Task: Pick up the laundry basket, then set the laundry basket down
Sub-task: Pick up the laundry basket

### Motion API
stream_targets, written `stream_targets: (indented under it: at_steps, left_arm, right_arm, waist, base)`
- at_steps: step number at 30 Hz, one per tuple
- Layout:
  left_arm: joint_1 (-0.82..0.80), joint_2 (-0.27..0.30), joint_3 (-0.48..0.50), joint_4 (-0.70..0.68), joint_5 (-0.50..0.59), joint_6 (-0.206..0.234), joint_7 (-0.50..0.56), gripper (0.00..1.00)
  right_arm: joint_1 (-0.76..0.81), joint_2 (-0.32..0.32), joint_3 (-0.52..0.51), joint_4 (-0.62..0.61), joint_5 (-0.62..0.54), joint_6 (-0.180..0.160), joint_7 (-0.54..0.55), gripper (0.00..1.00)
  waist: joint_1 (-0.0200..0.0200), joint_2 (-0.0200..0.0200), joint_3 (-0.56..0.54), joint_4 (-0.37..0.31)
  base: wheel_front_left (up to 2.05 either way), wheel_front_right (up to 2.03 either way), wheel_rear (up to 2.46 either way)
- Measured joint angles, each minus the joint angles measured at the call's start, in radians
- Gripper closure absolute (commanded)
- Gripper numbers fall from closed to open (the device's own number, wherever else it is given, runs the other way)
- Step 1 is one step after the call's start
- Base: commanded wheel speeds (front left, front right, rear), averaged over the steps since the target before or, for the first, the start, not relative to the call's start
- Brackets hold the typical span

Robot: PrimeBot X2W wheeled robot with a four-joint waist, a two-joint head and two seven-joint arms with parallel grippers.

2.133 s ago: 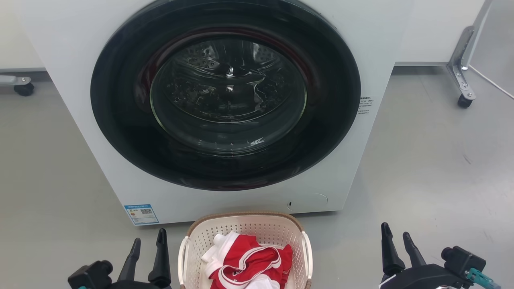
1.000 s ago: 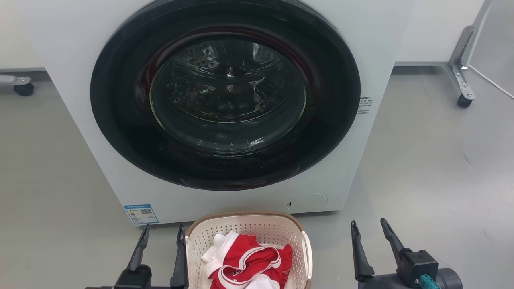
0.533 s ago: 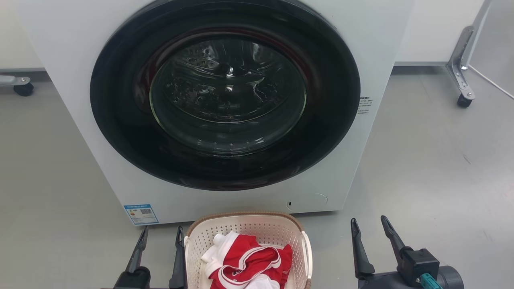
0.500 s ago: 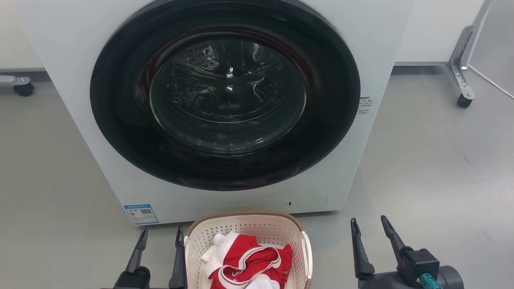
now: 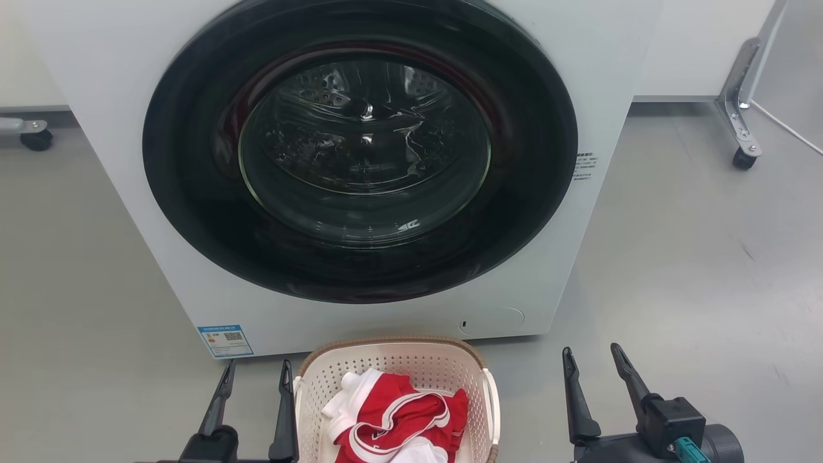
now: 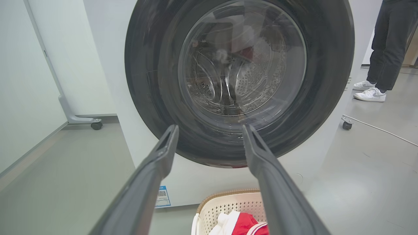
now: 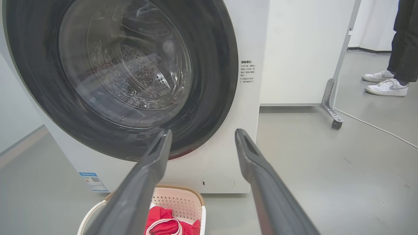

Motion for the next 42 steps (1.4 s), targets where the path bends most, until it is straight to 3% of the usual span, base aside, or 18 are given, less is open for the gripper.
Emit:
stream_targets:
  at_steps: [15,23,42]
  left_arm:
    - [-0.008,-0.002,-0.003,-0.041,0.001,0.0,0.0,0.0]
    - [-0.097,-0.004,-0.012,-0.038,0.001,0.0,0.0,0.0]
    - [-0.351,-0.014,-0.014,0.165,-0.035,-0.001,-0.003,0.0]
  right_arm:
    - [-0.013,0.0,-0.007,-0.041,-0.01,0.0,0.0,0.0]
    - [-0.12,-0.001,-0.018,-0.045,-0.018,0.0,0.0,0.0]
    - [-0.333,-0.006,-0.079,0.099,-0.006,0.0,-0.004,0.0]
  waist:
    - [0.0,0.0,0.075,0.001]
    - [0.0001,0.0001,0.172,0.004]
    - [0.0003,0.0002,0.462,0.03]
  base:
    - [0.0,0.0,0.0]
    - [0.0,0.0,0.0]
    - [0.0,0.0,0.0]
